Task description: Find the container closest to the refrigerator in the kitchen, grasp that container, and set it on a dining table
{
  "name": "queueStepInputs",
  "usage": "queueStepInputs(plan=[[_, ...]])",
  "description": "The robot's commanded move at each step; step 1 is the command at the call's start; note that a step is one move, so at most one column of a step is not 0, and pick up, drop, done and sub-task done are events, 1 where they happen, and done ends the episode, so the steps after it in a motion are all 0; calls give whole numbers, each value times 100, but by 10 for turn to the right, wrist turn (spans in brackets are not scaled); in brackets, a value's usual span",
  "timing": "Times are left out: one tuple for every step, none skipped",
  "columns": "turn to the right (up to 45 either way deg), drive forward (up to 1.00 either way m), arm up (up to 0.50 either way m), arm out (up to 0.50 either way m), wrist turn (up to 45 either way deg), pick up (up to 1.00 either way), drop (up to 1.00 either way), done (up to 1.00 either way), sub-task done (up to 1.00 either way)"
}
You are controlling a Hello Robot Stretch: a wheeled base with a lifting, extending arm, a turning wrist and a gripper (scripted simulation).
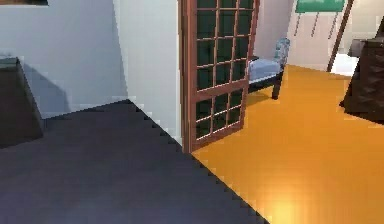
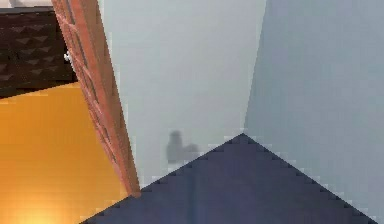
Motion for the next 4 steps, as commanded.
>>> queueStepInputs(plan=[[-360,0,0,0,0,0,0,0,0],[0,65,0,0,0,0,0,0,0],[-360,0,0,0,0,0,0,0,0],[0,100,0,0,0,0,0,0,0]])
